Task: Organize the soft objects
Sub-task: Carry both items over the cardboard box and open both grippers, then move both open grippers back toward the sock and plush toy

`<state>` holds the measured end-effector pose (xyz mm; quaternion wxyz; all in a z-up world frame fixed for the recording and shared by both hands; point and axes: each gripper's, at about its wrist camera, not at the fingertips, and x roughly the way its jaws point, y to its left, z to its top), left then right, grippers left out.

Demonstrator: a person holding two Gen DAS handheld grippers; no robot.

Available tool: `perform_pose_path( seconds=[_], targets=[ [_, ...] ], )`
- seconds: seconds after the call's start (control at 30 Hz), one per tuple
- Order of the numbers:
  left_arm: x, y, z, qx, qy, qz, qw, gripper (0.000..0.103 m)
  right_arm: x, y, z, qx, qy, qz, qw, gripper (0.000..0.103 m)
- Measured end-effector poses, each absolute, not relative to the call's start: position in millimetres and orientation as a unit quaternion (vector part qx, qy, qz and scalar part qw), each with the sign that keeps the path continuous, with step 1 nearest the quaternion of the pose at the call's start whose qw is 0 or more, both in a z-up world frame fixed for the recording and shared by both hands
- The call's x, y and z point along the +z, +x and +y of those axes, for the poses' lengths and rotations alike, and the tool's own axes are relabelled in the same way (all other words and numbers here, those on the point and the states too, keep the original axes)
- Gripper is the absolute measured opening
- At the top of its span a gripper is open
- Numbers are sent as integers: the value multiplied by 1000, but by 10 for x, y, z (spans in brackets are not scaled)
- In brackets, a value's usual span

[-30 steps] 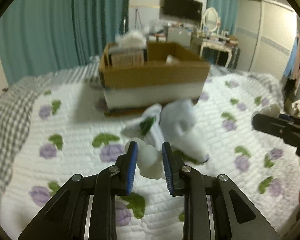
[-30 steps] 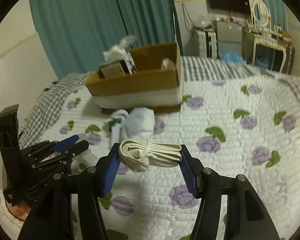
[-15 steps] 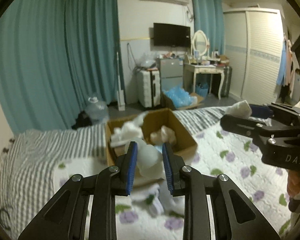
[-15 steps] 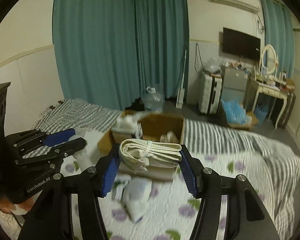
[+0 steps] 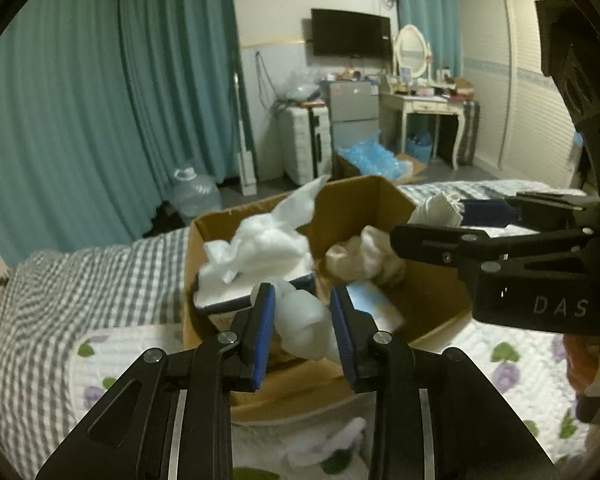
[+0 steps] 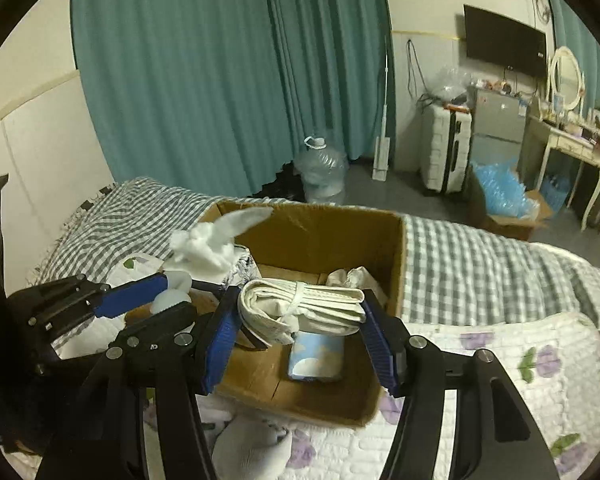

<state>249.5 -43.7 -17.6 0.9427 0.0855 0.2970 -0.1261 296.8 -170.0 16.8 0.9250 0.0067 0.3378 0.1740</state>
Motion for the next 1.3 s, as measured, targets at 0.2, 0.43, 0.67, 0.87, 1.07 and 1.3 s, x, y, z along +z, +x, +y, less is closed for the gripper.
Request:
perform_pose_path(
  seconds=[0.2,0.43,0.67,0.87,1.07,1.3],
  targets=[
    [-105,2417,-363,-96,76,267,956,82,110,3039,-1735,169,12,327,930,88],
    [274,2149,-225,-68,70,243,965,82,483,2757,-1797,143,2,301,943,89],
    [1017,1397,-92,-52,62,175,981,93,1293,1980,-1759,121,-30,245,961,101],
    [1405,862,26,-51,51,136,988,94,1806,1206,-1706,117,-37,206,971,102],
    [1403,558,125,-48,30,136,989,95,1926,636,-1606,117,-42,172,977,102],
    [877,538,181,-29,27,168,985,95,1416,553,-1479,115,-71,198,971,102]
  ],
)
